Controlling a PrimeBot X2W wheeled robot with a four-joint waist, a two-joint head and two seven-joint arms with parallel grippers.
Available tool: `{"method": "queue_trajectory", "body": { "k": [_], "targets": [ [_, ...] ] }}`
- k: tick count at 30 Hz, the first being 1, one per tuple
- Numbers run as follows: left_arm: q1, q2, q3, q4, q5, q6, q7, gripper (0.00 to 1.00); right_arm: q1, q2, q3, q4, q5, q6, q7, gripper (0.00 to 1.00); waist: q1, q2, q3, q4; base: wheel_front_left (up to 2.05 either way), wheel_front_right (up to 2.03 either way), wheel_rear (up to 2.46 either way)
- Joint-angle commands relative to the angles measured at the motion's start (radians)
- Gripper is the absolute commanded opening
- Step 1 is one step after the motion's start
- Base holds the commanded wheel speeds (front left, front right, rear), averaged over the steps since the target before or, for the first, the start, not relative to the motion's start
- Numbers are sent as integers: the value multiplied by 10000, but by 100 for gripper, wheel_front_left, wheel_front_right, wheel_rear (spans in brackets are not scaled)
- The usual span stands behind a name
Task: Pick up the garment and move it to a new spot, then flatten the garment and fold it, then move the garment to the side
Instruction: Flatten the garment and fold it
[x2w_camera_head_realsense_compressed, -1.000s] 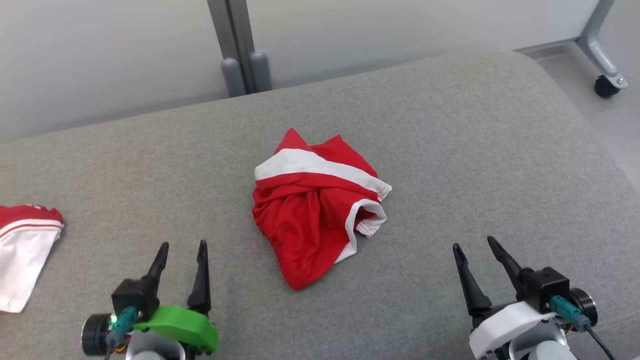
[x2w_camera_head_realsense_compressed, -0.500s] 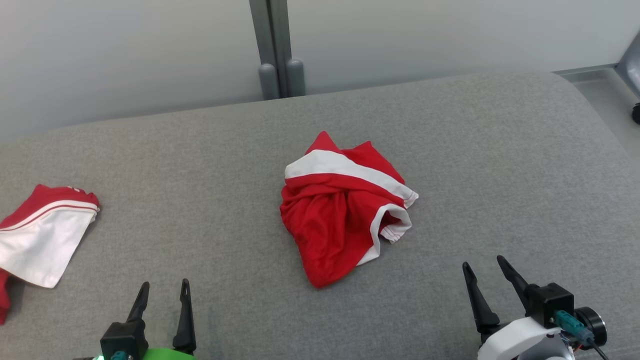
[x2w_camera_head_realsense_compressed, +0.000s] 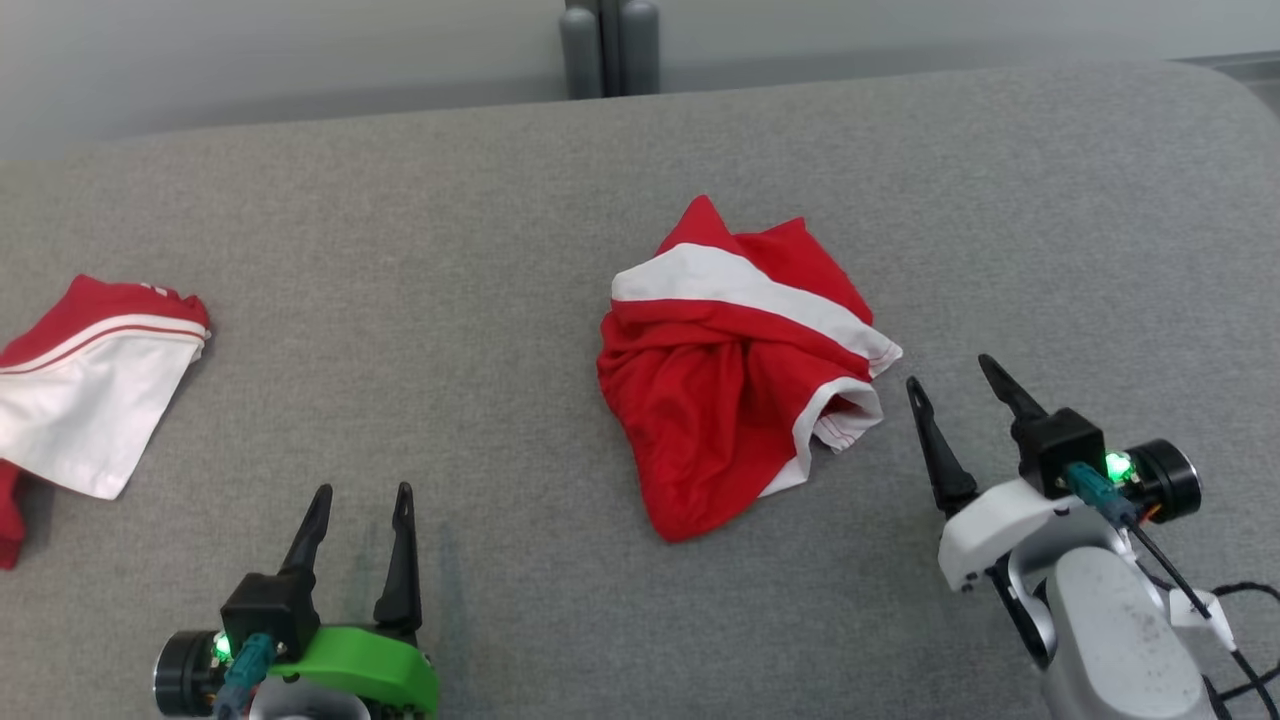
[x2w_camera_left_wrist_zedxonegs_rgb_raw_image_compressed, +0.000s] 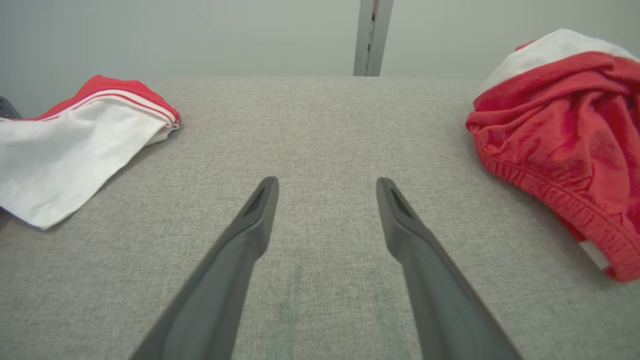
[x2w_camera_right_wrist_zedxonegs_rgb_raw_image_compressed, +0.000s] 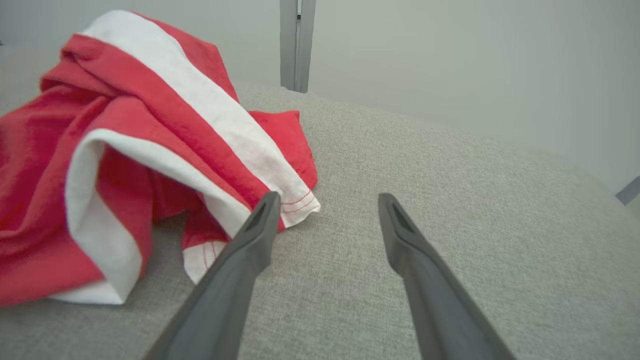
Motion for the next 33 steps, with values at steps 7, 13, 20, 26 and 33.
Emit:
{"method": "queue_trajectory", "body": {
  "k": [7, 13, 20, 26, 33],
  "targets": [
    [-643, 9, -291, 23, -192, -66, -2, 100, -1235, -41, -506, 1403, -1101, -10, -9, 100, 0, 0, 996, 930, 0, 0, 0],
    [-850, 10, -290, 60, -281, -82, -2, 100, -1635, -44, -638, 1925, -1311, -10, -9, 73, 0, 0, 1203, 1127, 0, 0, 0],
    [-764, 10, -425, 159, -469, -79, -2, 100, -1754, -44, -760, 1706, -1245, -10, -12, 0, 0, 0, 984, 1272, 0, 0, 0],
    [-567, 10, -454, 241, -529, -80, -2, 100, -2395, -99, 379, 163, -830, -10, -18, 0, 0, 0, 598, 1355, 0, 0, 0],
    [-322, 9, -435, 434, -311, -81, -2, 100, -4898, -63, 3361, -931, 268, -12, -18, 0, 0, 0, 82, 1512, 0, 0, 0]
  ]
}}
